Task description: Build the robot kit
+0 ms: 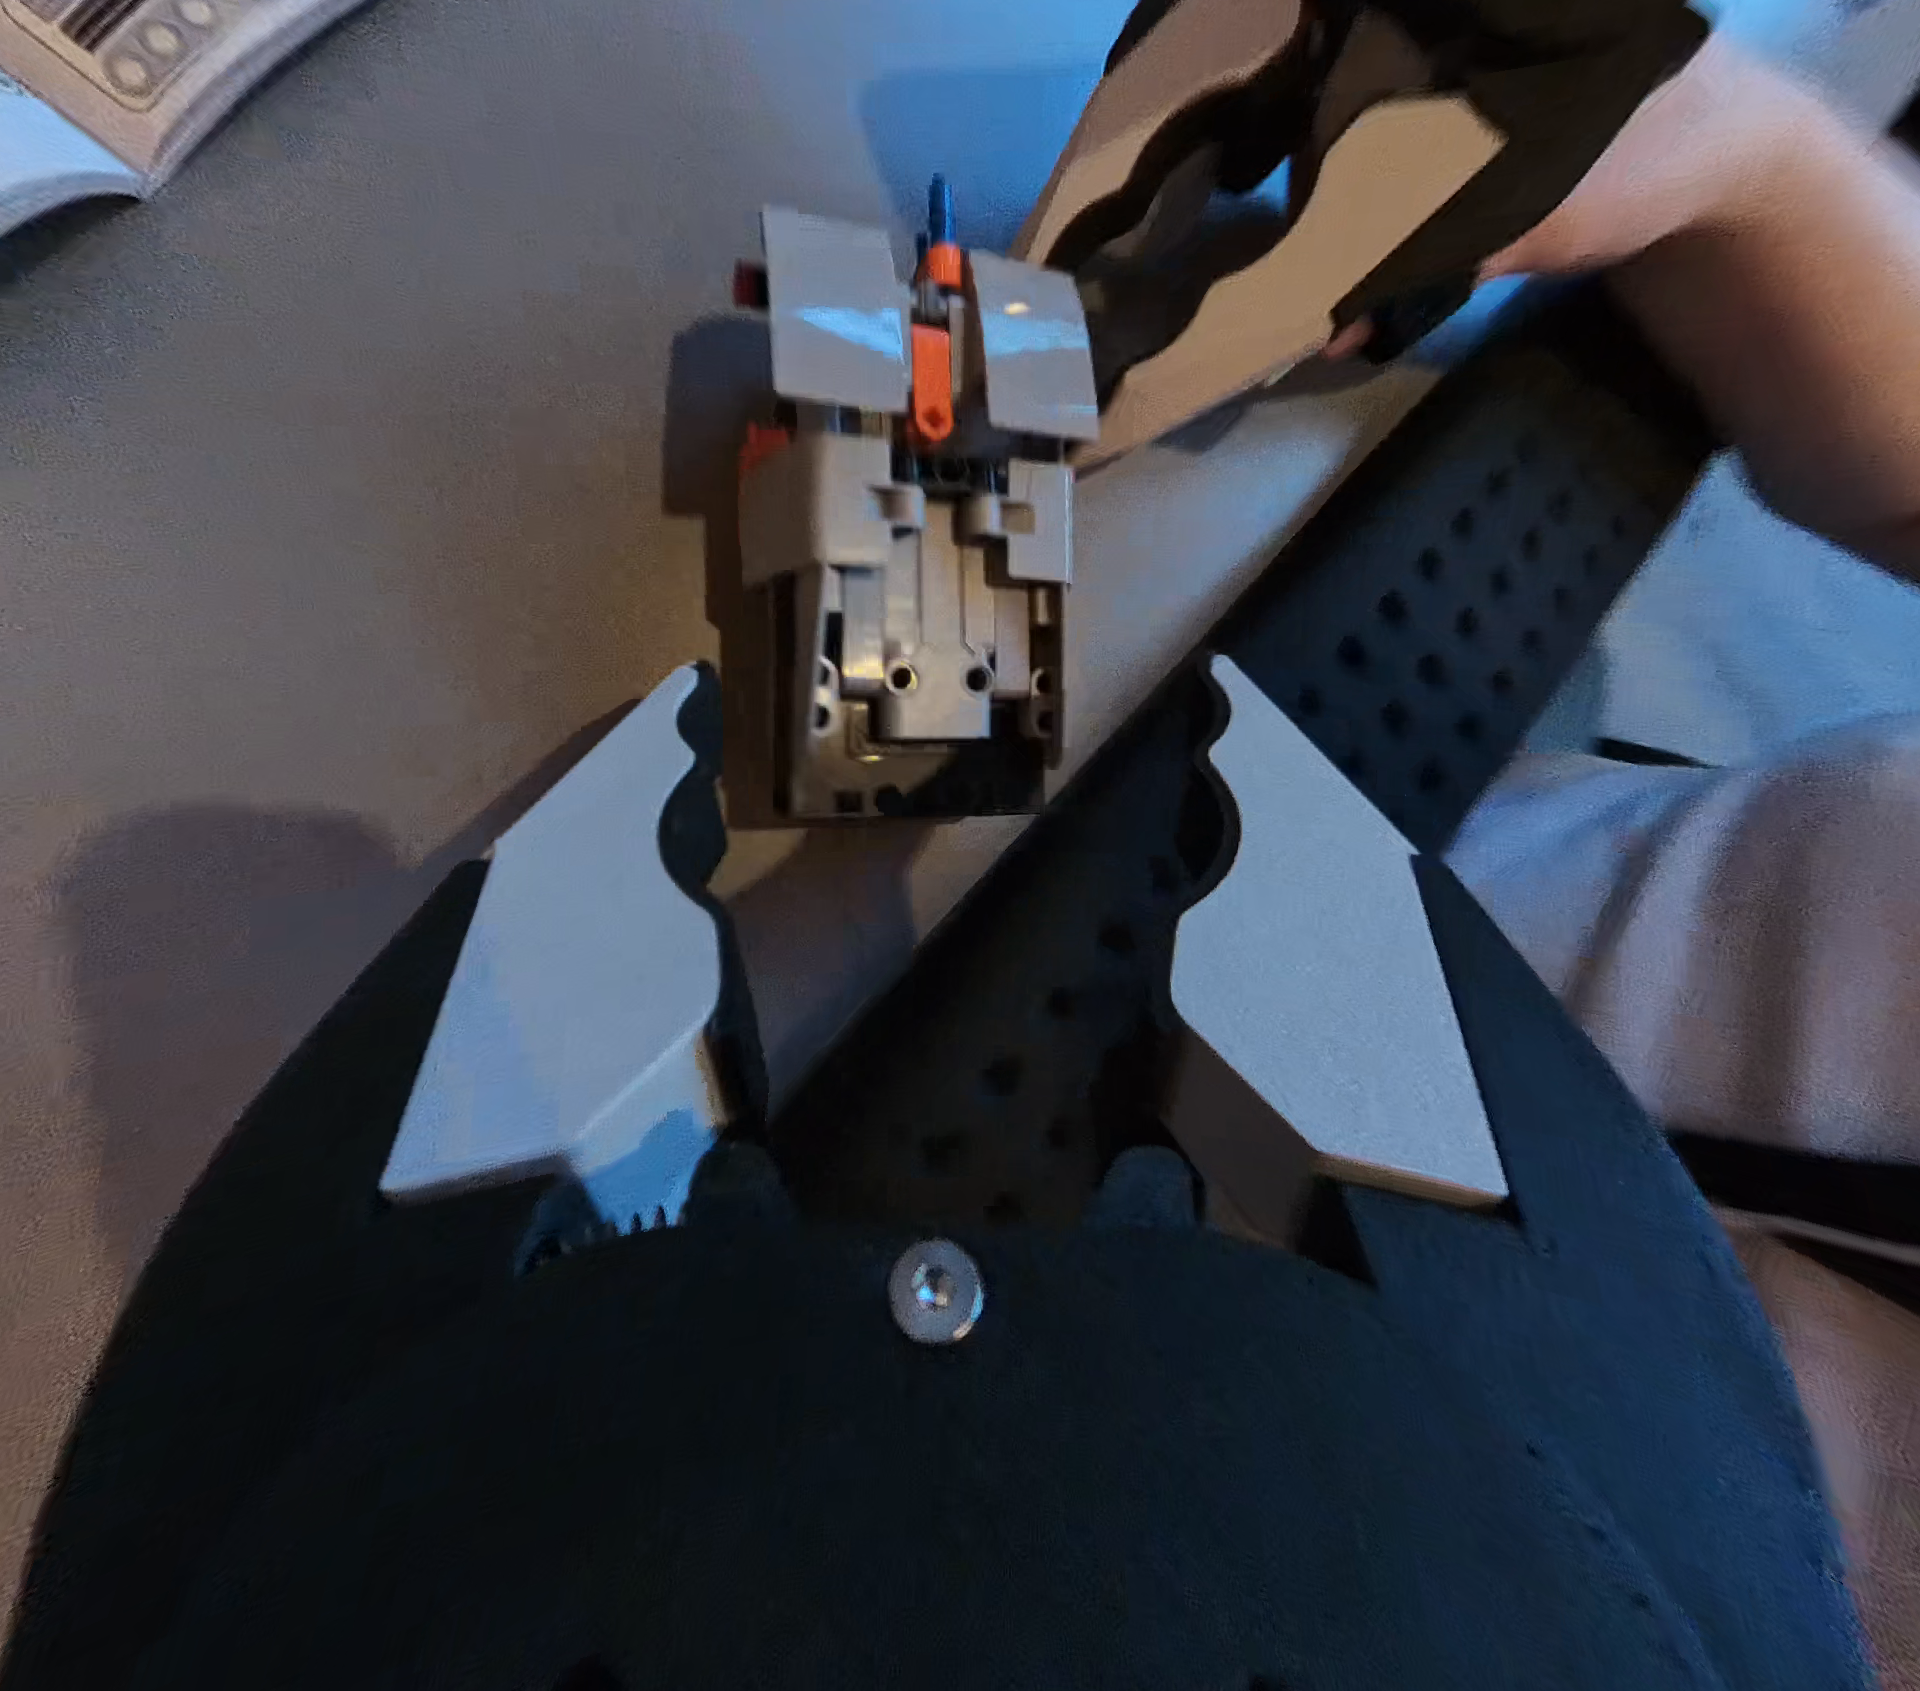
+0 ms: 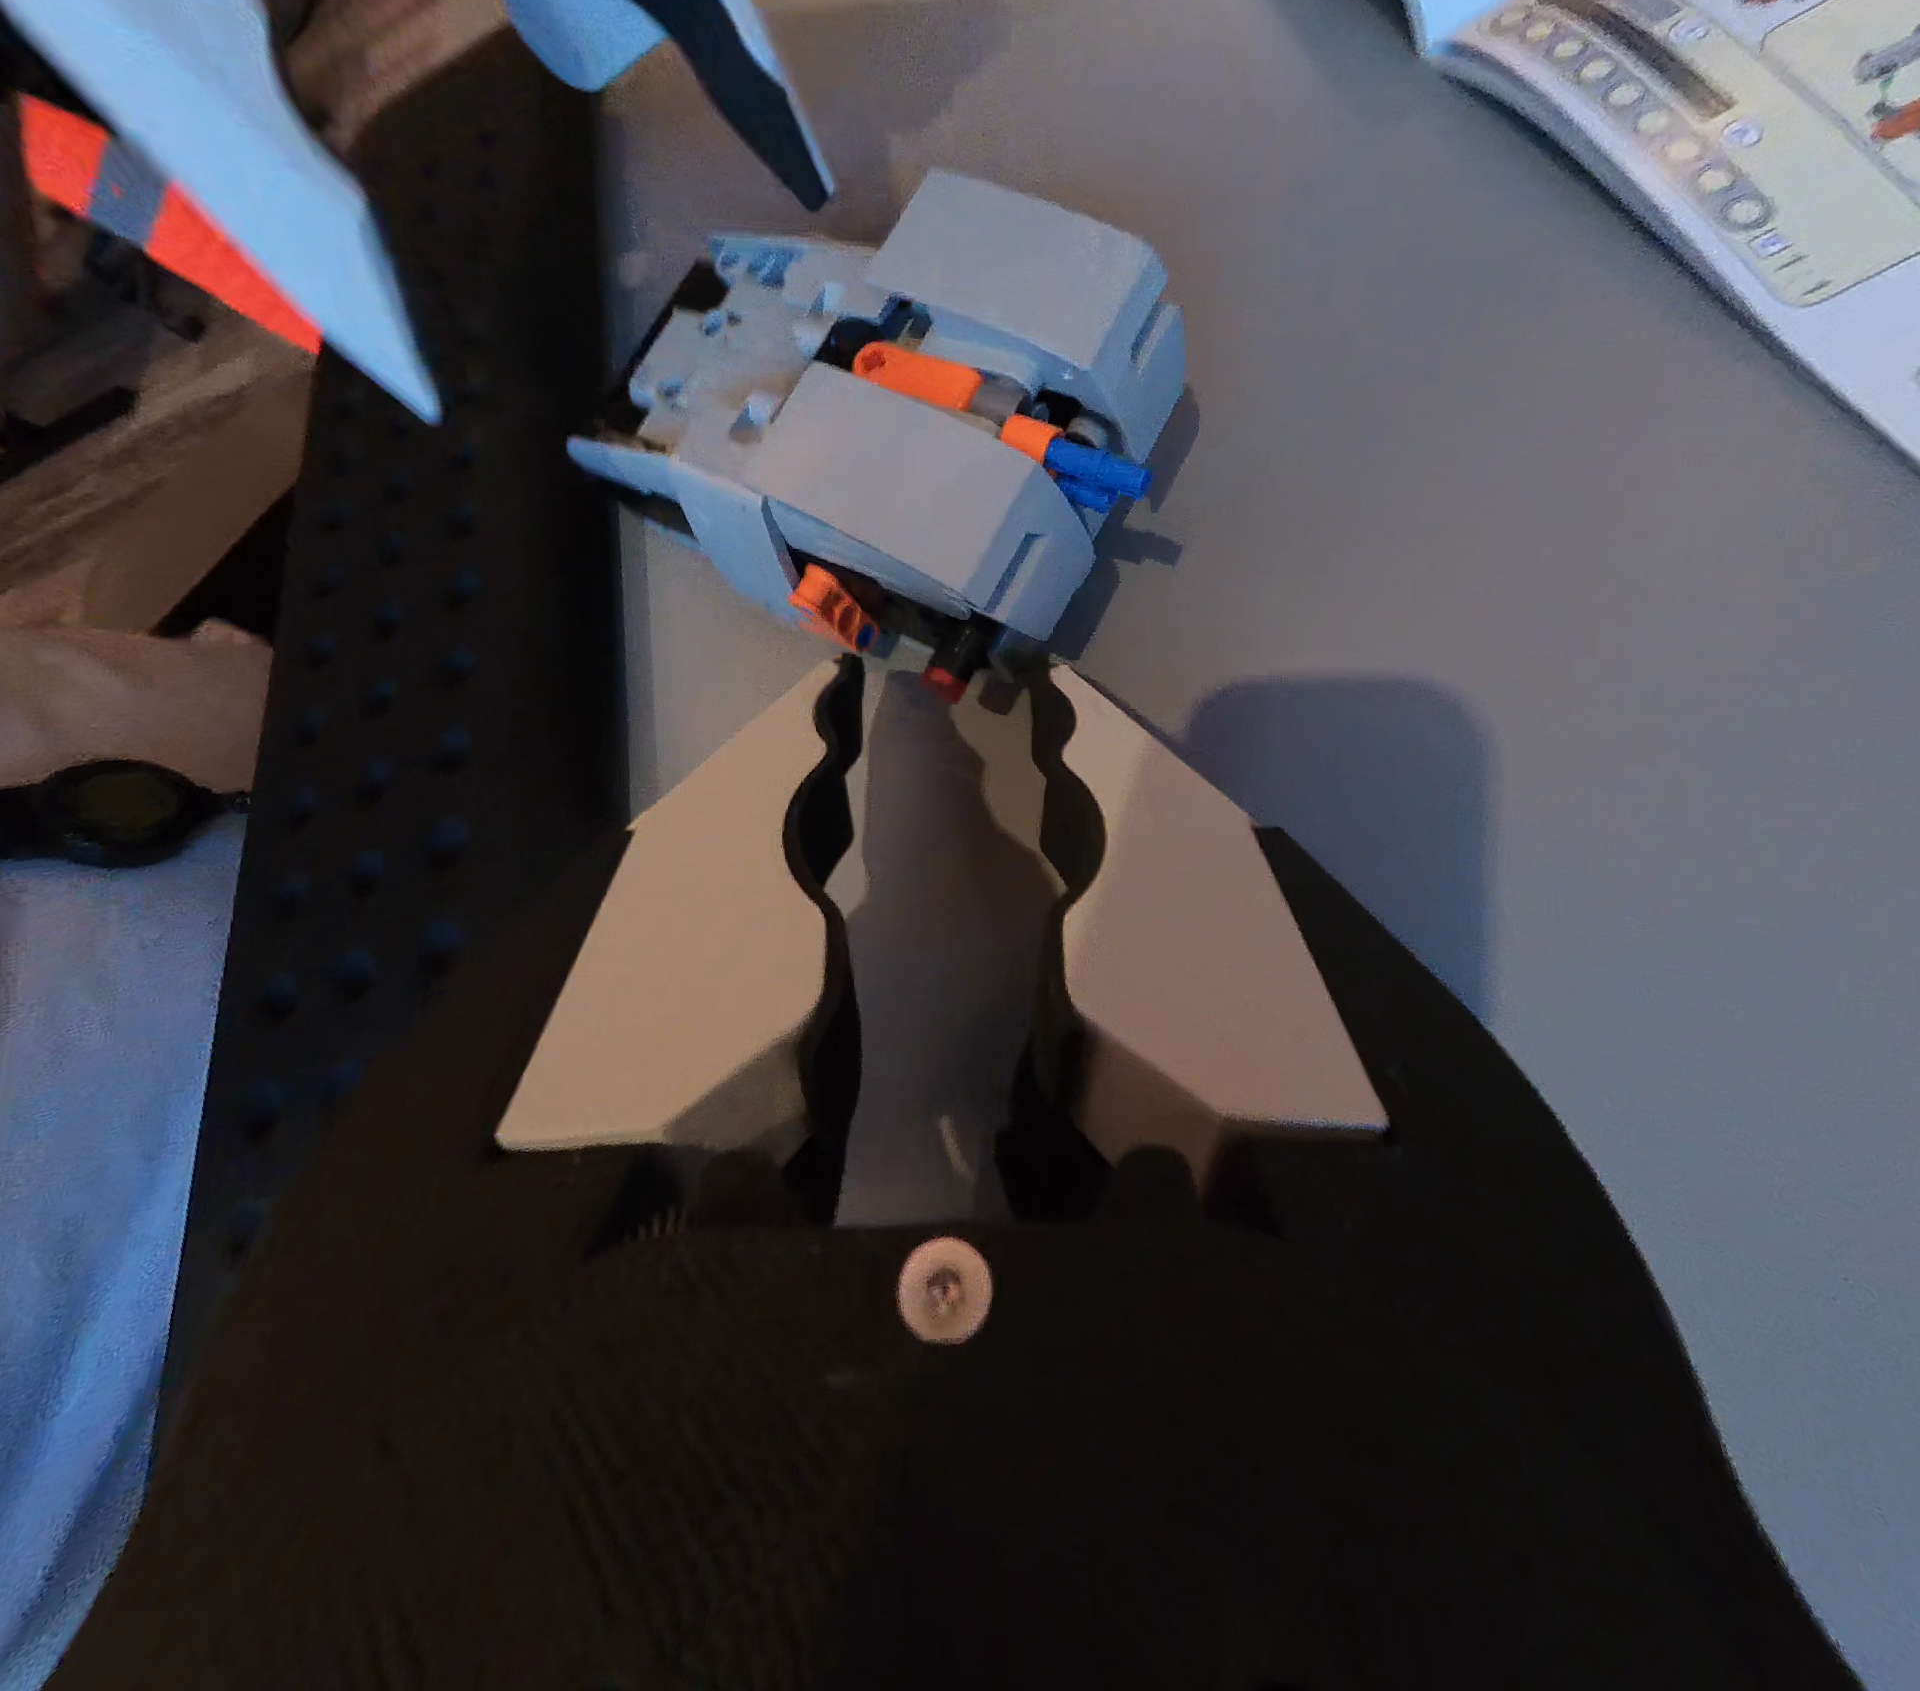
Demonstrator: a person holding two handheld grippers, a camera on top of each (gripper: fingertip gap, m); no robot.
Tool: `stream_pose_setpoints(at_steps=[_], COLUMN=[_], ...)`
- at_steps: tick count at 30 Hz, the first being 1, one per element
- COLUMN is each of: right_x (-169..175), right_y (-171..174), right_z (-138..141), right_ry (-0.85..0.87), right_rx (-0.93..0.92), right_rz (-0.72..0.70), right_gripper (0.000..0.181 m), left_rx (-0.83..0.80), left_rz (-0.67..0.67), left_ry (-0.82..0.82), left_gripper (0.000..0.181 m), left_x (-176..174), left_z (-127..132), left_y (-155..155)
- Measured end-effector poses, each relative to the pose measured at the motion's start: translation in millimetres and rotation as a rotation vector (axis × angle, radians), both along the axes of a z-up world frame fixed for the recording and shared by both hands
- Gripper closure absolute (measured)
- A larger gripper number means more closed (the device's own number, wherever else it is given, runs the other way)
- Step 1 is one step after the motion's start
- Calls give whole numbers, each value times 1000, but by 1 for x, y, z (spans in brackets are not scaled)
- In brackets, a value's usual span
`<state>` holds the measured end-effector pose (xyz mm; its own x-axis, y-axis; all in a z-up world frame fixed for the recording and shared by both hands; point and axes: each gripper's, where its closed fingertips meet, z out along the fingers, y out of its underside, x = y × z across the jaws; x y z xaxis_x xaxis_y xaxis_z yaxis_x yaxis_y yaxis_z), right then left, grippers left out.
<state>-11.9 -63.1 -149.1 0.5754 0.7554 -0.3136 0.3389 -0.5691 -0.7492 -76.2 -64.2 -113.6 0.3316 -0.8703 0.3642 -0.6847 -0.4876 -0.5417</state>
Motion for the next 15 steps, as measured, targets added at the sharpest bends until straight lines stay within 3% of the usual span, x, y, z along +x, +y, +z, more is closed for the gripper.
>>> stream_pose_setpoints(at_steps=[3, 4, 7, 10, 15], right_x=[-3, -4, -5, -7, 9], right_y=[-2, -4, -11, -23, -17], right_z=[-4, -3, -3, -2, 0], right_ry=[-23, -15, 0, 1, -40], right_rx=[-13, -28, -40, -28, 71], right_rz=[30, 40, 54, 114, 99], right_gripper=[153, 154, 153, 155, 151], left_rx=[186, 245, 302, 315, 312], left_rz=[40, 25, -122, -317, -560], left_ry=[74, 97, 135, 183, 278], left_gripper=[92, 100, 122, 121, 121], left_x=[1, 1, 3, 1, -7], left_z=[-17, -20, -22, -23, -24], left_y=[2, 7, 10, 18, 45])
